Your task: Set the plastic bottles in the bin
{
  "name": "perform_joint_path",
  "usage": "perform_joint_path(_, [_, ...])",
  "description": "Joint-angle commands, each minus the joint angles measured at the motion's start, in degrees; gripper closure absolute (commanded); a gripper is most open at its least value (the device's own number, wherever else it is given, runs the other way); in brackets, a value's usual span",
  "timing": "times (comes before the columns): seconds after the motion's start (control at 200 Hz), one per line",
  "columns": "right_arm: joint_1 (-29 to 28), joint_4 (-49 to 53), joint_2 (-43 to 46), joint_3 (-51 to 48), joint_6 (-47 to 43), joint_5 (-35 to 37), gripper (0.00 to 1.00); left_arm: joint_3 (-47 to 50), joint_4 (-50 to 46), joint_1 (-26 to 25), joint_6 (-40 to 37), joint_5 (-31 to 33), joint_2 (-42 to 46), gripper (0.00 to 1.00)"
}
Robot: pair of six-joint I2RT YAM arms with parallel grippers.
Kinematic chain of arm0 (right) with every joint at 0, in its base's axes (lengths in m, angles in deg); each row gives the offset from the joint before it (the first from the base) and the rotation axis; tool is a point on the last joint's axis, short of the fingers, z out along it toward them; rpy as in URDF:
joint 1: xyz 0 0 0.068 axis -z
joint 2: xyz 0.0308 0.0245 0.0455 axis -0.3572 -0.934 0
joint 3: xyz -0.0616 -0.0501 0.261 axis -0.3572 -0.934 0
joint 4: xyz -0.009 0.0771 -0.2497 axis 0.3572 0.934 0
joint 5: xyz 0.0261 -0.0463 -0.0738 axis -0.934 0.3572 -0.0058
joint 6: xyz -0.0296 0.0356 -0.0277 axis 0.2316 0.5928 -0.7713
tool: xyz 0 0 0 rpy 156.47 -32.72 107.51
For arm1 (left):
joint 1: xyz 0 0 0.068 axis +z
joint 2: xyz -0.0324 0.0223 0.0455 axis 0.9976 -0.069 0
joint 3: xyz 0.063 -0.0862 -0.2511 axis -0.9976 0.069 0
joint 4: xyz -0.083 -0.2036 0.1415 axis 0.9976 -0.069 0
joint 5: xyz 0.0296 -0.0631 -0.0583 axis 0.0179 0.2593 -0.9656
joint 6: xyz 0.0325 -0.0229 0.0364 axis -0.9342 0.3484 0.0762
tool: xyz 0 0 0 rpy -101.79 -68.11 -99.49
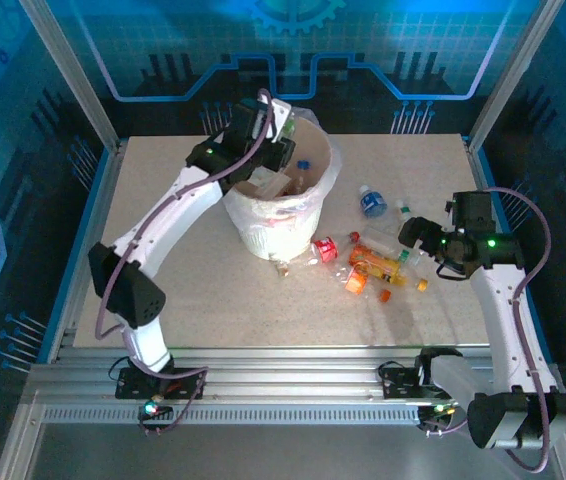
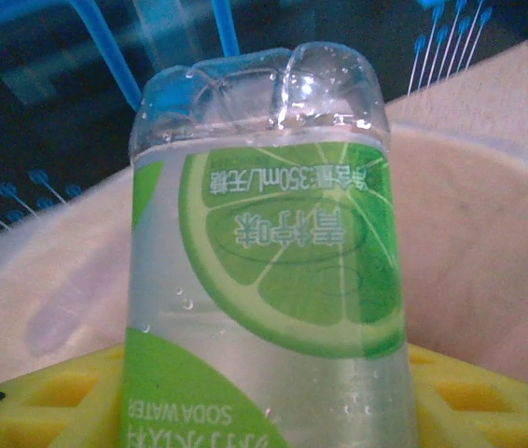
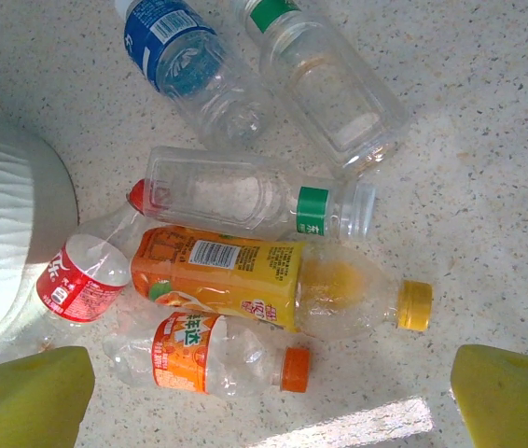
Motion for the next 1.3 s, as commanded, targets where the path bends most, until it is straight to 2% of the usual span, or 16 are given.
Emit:
perform_joint_path(0.0, [0.25, 0.46, 0.17, 0.57, -1.22, -0.18, 0.00, -3.81, -3.63, 0.05, 2.17, -1.95, -1.92, 0.59])
perform_joint_path(0.18, [0.27, 1.19, -0.44, 0.49, -1.81, 0.60, 0.00, -4.15, -4.84, 0.14, 5.37, -3.61, -4.61, 0.57])
perform_joint_path(0.38, [0.18, 1.57, -1.24, -0.23, -3.11, 1.33, 0.00, -2.56, -5.74, 0.09, 8.87, -5.79, -4.88, 0.45])
perform_joint_path(0.525, [-0.59, 0.31, -1.75, -1.69, -4.19, 0.47, 0.00, -0.82, -4.75, 0.00, 9.85, -6.10, -4.00, 0.31])
perform_joint_path(0.745, [-4.03, -1.16, -2.43, -2.91, -5.19, 1.27, 0.00, -0.71, -4.43, 0.00, 10.53, -6.19, -2.62, 0.02])
perform_joint_path(1.031, [-14.55, -0.61, -3.43, -3.80, -4.41, 5.52, 0.00, 2.24, -2.67, -0.54, 11.48, -6.37, 4.37, 0.01])
perform_joint_path(1.296, [-25.73, -1.17, -5.79, -6.94, -3.56, 7.98, 0.03, 13.84, 5.71, -1.96, 15.53, -5.45, 18.49, 0.01])
